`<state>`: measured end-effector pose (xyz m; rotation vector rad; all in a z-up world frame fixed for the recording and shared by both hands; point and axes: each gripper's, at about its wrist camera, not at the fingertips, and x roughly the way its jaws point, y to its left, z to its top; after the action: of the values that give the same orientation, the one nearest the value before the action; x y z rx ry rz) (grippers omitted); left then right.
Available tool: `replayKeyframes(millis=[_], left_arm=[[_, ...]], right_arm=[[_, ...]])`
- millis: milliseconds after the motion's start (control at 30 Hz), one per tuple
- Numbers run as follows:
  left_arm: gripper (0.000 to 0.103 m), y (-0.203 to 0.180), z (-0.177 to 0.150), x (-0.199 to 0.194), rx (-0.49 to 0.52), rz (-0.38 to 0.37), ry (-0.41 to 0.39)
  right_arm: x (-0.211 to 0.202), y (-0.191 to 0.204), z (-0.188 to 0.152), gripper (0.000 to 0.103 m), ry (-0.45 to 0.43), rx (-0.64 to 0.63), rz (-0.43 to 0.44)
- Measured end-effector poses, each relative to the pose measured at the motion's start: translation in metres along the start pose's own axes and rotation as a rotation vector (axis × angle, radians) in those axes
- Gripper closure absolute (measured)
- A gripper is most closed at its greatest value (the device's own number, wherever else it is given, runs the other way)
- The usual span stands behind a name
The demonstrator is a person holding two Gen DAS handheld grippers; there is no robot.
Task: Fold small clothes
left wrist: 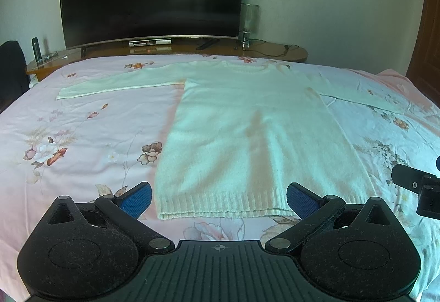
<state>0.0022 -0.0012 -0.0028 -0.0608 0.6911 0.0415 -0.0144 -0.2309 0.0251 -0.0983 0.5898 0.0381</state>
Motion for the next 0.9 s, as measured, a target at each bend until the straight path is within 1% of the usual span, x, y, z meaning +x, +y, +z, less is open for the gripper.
replayKeyframes(millis=[900], left_arm=[[0.0,0.0021,0.0011,0.0004,0.0,0.006,0.004]], right_arm=[[0.0002,0.0013,0.0001,0.0,-0.008,-0.001,-0.008]])
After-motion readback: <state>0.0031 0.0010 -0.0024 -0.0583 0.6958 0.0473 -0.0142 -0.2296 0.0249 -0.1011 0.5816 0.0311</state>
